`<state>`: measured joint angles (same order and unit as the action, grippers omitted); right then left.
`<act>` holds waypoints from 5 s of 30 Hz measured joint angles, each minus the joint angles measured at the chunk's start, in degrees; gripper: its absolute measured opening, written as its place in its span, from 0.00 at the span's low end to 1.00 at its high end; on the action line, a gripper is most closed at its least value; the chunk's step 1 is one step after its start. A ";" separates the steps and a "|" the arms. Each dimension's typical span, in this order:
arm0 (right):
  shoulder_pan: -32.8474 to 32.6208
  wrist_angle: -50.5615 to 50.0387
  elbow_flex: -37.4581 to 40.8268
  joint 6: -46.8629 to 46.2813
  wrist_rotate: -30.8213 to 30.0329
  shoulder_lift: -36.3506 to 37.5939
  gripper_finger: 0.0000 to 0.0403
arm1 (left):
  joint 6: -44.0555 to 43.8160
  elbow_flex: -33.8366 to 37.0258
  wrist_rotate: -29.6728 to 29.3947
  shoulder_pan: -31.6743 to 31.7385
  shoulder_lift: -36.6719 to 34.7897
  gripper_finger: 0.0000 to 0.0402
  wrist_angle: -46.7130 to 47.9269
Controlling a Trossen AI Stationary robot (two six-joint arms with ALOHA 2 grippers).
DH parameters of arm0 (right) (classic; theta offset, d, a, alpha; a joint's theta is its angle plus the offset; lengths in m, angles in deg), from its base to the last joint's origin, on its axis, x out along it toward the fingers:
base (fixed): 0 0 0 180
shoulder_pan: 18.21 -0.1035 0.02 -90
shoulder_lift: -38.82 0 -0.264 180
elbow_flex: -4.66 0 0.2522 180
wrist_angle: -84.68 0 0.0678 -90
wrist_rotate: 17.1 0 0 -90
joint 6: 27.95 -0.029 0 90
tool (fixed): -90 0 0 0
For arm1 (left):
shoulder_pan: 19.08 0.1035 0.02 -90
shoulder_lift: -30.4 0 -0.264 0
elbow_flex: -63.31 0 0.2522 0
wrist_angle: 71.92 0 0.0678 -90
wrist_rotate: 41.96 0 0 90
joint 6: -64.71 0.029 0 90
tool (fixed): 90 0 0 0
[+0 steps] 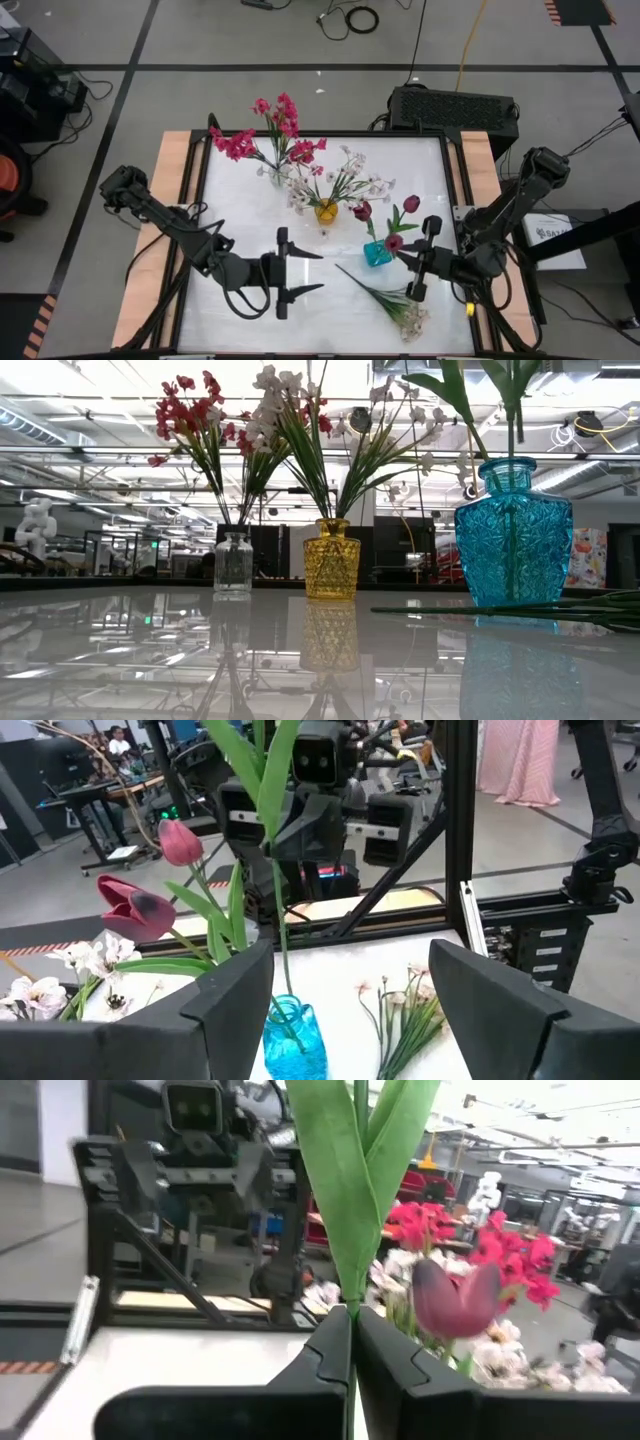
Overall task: Sort flowers into vase by color
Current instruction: Put the red flower into the blue vase, then put the white flowers into the yellow vase
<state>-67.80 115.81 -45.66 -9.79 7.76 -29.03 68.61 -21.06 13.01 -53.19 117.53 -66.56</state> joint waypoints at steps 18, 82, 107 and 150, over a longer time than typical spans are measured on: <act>3.66 -0.35 3.28 -3.07 1.11 -0.11 0.00 | 1.23 -0.02 0.00 0.00 0.00 0.68 -0.11; -5.02 -19.95 3.24 -10.12 -0.52 5.27 0.34 | 1.03 -0.04 0.07 0.70 0.07 0.68 1.69; -18.13 -71.91 -16.26 -87.41 14.53 -8.80 0.53 | -8.07 -0.09 0.43 -4.94 6.76 0.68 14.69; -1.61 -74.22 -16.74 -86.69 49.20 -31.14 0.27 | -7.57 -0.04 1.86 -3.61 11.06 0.68 14.27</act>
<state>-69.41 41.59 -62.40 -96.48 56.97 -60.17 61.04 -21.10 14.87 -56.80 128.59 -52.30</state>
